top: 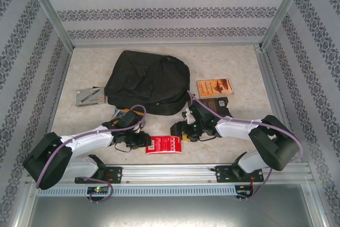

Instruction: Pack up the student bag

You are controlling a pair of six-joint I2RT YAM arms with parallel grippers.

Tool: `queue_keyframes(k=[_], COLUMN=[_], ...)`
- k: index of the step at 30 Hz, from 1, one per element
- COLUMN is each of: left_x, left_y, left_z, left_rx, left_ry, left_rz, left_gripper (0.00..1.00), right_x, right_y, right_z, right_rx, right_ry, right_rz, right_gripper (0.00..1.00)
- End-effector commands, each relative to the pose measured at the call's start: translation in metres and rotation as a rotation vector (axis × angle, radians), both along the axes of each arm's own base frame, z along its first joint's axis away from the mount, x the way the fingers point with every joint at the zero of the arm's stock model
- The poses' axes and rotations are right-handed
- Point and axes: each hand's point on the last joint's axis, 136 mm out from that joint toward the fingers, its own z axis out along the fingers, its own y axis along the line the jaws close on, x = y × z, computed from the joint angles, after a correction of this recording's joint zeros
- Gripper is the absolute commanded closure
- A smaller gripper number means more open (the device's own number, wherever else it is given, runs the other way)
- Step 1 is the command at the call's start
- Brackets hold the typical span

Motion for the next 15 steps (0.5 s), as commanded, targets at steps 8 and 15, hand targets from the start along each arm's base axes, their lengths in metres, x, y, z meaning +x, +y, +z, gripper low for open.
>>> queue_keyframes(k=[8, 15], left_x=[0.007, 0.007], left_y=[-0.017, -0.018], left_z=[-0.001, -0.001], left_rx=[-0.055, -0.058], left_ry=[-0.046, -0.047], left_rz=[-0.045, -0.043], left_gripper=[0.68, 0.69], right_x=[-0.011, -0.007], right_y=[0.014, 0.024], right_z=[0.008, 0.015], right_rx=[0.104, 0.176], right_ry=[0.047, 0.069], right_rz=[0.037, 0.021], right_gripper=[0.30, 0.36])
